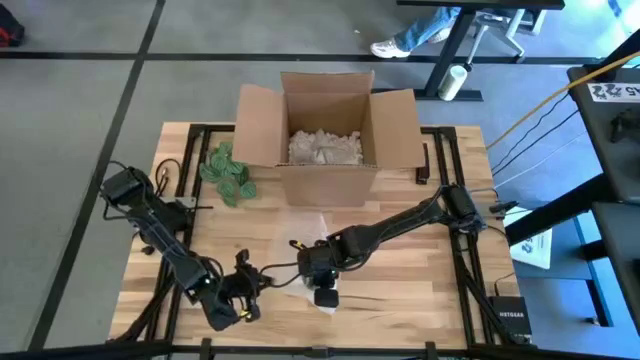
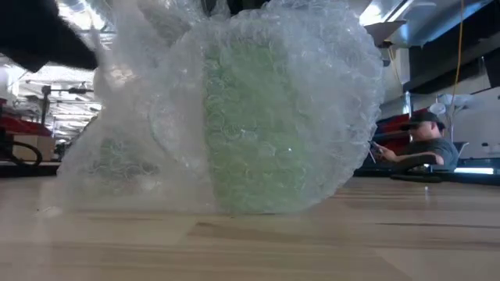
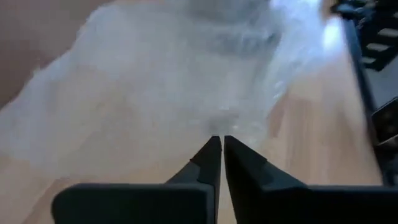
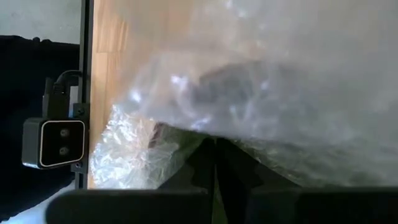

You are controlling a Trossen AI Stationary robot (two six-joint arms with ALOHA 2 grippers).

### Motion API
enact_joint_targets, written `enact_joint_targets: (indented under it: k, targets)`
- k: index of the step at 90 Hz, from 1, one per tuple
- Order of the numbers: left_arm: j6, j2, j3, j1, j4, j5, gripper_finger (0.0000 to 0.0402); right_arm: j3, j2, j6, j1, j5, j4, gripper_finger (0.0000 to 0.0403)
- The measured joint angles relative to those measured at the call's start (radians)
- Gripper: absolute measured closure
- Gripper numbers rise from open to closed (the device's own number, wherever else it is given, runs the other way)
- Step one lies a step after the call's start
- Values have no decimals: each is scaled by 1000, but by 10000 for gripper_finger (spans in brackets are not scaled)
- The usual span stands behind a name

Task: Wrap mug
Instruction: Wrap the green mug in bubble wrap

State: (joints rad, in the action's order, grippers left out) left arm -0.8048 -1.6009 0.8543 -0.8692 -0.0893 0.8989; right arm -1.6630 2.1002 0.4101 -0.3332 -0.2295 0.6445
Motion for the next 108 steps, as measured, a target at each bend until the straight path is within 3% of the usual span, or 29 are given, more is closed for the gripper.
enact_joint_targets:
  k: [24,44,62,87,108]
  targets:
    - [366,0,0,58,319,-1,401,0,0,0,0,1,-3,403]
    - [345,0,0,88,301,-45,402,0,0,0,0,2,-3,403]
    - [343,10,0,33,302,102,402,0,0,0,0,12,0,403]
    - [360,11,11,32,314,111,402,0,0,-1,0,35,-8,403]
    - [322,11,11,96,306,-6,401,0,-1,-25,0,35,-45,394]
